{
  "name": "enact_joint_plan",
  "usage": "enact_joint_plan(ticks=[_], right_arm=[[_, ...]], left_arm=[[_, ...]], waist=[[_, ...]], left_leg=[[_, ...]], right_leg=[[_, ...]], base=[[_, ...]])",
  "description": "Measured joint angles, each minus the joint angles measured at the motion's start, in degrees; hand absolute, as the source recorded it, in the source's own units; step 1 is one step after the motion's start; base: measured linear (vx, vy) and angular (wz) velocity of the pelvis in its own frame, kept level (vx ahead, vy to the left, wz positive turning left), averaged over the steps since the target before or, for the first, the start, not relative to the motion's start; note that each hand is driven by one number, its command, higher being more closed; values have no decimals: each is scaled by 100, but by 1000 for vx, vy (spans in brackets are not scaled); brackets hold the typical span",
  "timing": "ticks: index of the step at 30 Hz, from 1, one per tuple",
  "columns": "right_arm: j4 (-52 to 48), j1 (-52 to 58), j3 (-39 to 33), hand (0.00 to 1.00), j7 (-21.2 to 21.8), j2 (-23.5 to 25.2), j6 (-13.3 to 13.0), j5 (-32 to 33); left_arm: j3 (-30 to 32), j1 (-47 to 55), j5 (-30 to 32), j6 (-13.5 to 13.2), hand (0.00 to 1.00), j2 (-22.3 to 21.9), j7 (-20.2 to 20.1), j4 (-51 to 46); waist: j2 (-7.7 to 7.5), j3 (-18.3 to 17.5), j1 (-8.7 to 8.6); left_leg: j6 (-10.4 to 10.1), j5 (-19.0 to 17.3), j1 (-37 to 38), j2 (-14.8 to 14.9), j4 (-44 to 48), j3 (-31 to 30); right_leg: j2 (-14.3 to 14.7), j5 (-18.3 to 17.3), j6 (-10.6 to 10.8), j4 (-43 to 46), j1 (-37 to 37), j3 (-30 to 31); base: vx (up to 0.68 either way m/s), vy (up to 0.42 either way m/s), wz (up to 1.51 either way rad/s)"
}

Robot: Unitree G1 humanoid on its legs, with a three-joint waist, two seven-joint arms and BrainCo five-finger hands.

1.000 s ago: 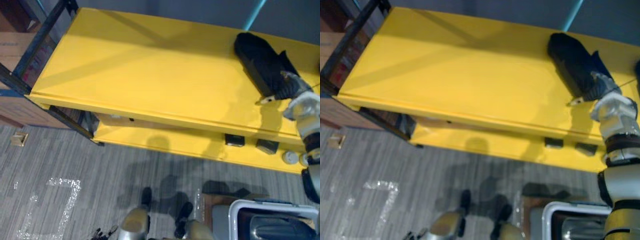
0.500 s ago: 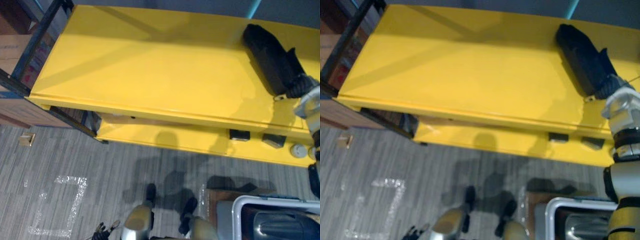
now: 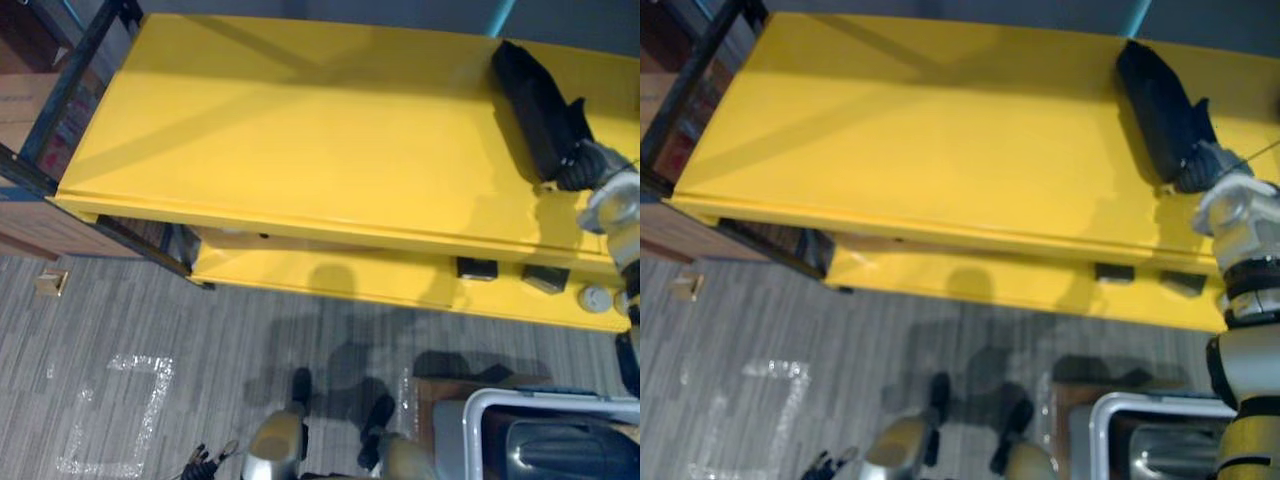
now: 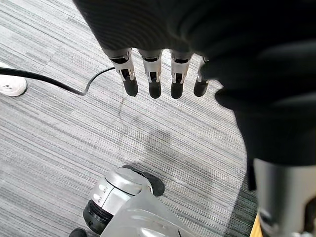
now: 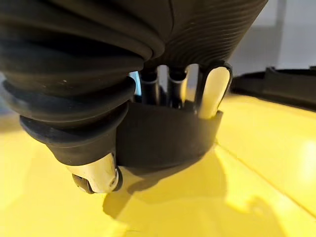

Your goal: Walk over and take plastic housings, then place them on the shelf

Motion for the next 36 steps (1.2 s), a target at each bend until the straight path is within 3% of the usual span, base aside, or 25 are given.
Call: enact_joint_plan(ticks=[8,11,13,17,23,28,31,36], right_arm=[[-257,-1,31,100,-117,38,6,138],[-226,1,32,100,-100,204,177,190],[-162,0,32,100,-28,358,502,240],[-121,-9,20,100,37,554,908,312],[52,-35,-29,100,40,790,1105,371],[71,-37,-23,100,49,850,955,-50],[89,-47,3,100,-71,850,706,-506],[118,-155,265,100,-616,824,170,-1174]], left_arm=[[0,0,1,-11,0,0,-1,60],[-2,-11,5,-16,0,-1,-2,63],[-19,-23,6,-16,0,-2,1,75],[-80,-57,5,-22,0,-2,7,108],[-211,-165,3,-26,0,-45,35,283],[-209,-196,3,-37,0,-46,39,280],[-209,-196,3,-40,0,-46,38,282],[-200,-196,4,-55,0,-43,34,281]], waist=[[25,-20,38],[57,-39,100],[68,-45,143],[69,-71,149],[53,-185,156],[52,-217,159],[51,-218,160],[28,-231,140]], left_leg=[[0,1,11,-1,1,-4],[-1,1,22,0,1,-3],[-2,3,37,-1,1,-5],[-2,3,86,-4,1,-19],[-6,5,85,4,0,-16],[-17,13,84,16,0,-19],[-27,20,72,30,-1,-34],[-60,46,8,49,0,-149]], right_leg=[[0,2,1,-1,12,-2],[1,2,1,0,23,-2],[0,3,2,-1,40,-4],[0,3,2,-18,110,-25],[8,8,5,-23,110,-23],[21,12,0,-25,110,-24],[37,17,-7,-37,111,-40],[70,23,-15,-82,122,-150]], base=[[0,0,0],[0,0,0],[0,0,0],[0,0,0],[0,0,0],[0,0,0],[-2,-5,1],[2,-16,10]])
